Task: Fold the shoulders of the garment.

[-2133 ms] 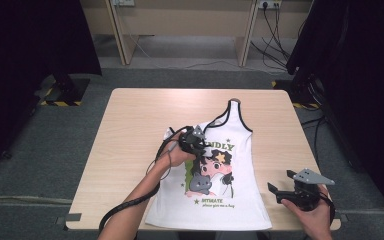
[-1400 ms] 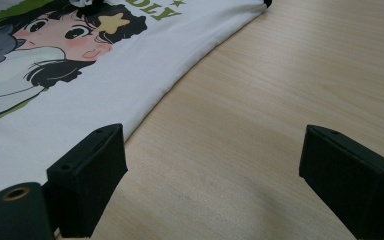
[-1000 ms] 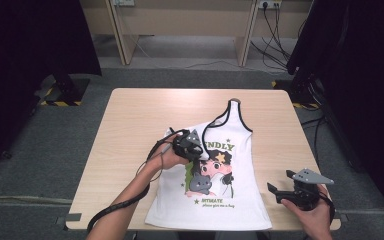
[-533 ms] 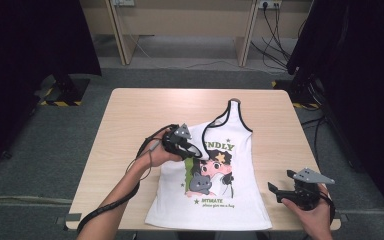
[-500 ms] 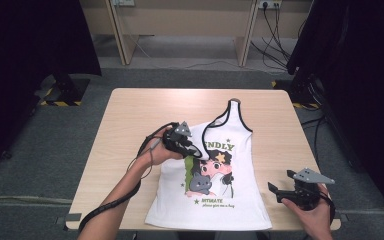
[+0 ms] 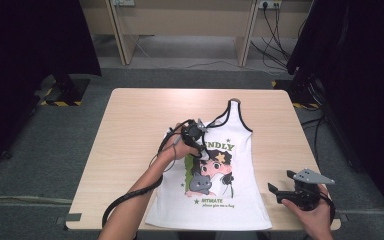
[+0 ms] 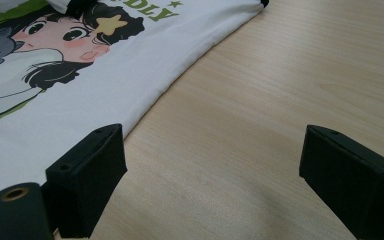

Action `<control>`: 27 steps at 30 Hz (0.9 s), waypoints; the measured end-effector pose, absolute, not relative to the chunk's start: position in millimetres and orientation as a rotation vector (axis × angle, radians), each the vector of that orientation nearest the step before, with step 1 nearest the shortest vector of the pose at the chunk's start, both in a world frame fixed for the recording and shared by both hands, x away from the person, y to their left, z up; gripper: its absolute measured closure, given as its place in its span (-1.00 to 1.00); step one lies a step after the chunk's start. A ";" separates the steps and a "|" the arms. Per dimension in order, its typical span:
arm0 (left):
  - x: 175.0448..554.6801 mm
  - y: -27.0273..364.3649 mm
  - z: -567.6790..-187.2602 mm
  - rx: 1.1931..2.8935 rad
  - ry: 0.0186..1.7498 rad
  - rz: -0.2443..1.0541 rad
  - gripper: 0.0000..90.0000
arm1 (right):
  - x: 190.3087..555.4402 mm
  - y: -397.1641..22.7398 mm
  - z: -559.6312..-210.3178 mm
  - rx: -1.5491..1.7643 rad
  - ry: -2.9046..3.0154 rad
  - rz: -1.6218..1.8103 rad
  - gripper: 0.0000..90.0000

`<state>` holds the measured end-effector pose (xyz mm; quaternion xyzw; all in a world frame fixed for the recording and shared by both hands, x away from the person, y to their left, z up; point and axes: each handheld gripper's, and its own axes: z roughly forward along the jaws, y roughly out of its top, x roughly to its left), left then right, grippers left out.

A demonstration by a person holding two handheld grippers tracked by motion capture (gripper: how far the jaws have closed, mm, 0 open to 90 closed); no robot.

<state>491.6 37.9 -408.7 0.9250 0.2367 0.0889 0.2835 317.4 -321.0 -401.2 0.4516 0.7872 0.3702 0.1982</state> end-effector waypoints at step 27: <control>452.0 73.8 -396.5 2.320 0.757 0.255 -0.05 | 317.9 -319.9 -401.7 1.263 2.206 1.032 -0.74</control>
